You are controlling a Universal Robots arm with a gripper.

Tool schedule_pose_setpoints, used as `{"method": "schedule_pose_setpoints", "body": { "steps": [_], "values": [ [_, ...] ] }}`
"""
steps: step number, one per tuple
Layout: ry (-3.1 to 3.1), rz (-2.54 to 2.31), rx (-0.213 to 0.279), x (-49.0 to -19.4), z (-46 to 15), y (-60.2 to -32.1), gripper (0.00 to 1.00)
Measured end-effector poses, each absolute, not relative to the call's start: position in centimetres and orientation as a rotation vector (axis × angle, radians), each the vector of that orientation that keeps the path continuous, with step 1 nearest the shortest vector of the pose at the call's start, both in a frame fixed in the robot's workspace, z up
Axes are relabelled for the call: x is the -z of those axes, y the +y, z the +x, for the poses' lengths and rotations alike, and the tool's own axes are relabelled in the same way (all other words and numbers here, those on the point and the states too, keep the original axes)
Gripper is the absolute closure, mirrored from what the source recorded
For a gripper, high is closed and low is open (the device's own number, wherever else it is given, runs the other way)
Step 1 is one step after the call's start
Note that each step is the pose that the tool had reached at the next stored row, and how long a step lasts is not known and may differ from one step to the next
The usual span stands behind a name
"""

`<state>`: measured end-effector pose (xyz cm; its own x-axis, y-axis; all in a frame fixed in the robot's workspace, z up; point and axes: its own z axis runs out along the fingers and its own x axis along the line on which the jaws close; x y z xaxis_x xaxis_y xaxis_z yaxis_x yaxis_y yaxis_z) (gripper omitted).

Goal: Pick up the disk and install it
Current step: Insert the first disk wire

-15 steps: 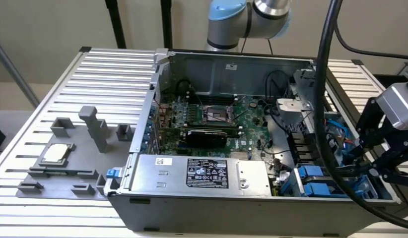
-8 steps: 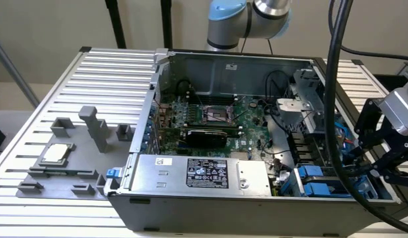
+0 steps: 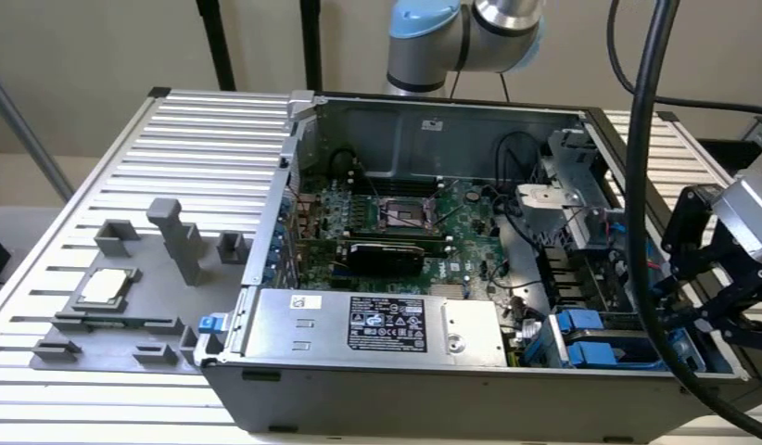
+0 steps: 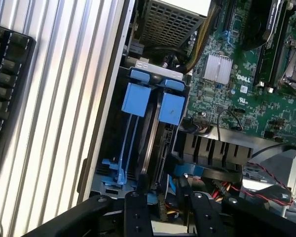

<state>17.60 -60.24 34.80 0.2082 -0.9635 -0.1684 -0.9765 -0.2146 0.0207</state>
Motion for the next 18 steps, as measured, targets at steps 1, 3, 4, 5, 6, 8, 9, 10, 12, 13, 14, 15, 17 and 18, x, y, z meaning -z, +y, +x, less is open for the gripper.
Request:
{"method": "schedule_pose_setpoints", "body": {
  "steps": [1,3,4,5,6,8,9,10,12,13,14,15,17,18],
  "values": [
    [1.902,-2.373,-0.222,-34.78,17.61,-60.24,0.0],
    [1.89,-2.379,-0.222,-34.75,17.62,-60.23,1.0],
    [1.884,-2.382,-0.223,-34.74,17.64,-60.23,1.0],
    [1.879,-2.384,-0.224,-34.74,17.64,-60.24,1.0],
    [1.873,-2.387,-0.225,-34.73,17.65,-60.23,1.0],
    [1.863,-2.392,-0.228,-34.71,17.66,-60.23,1.0],
    [1.859,-2.394,-0.229,-34.71,17.66,-60.24,1.0],
    [1.856,-2.396,-0.23,-34.71,17.66,-60.23,1.0],
    [1.851,-2.399,-0.232,-34.7,17.66,-60.23,1.0],
    [1.849,-2.4,-0.232,-34.71,17.66,-60.23,1.0],
    [1.847,-2.402,-0.232,-34.71,17.66,-60.23,1.0],
    [1.846,-2.402,-0.232,-34.71,17.66,-60.23,1.0],
    [1.845,-2.403,-0.233,-34.7,17.6,-60.24,1.0],
    [1.844,-2.403,-0.233,-34.7,17.51,-60.23,1.0]
  ]
}}
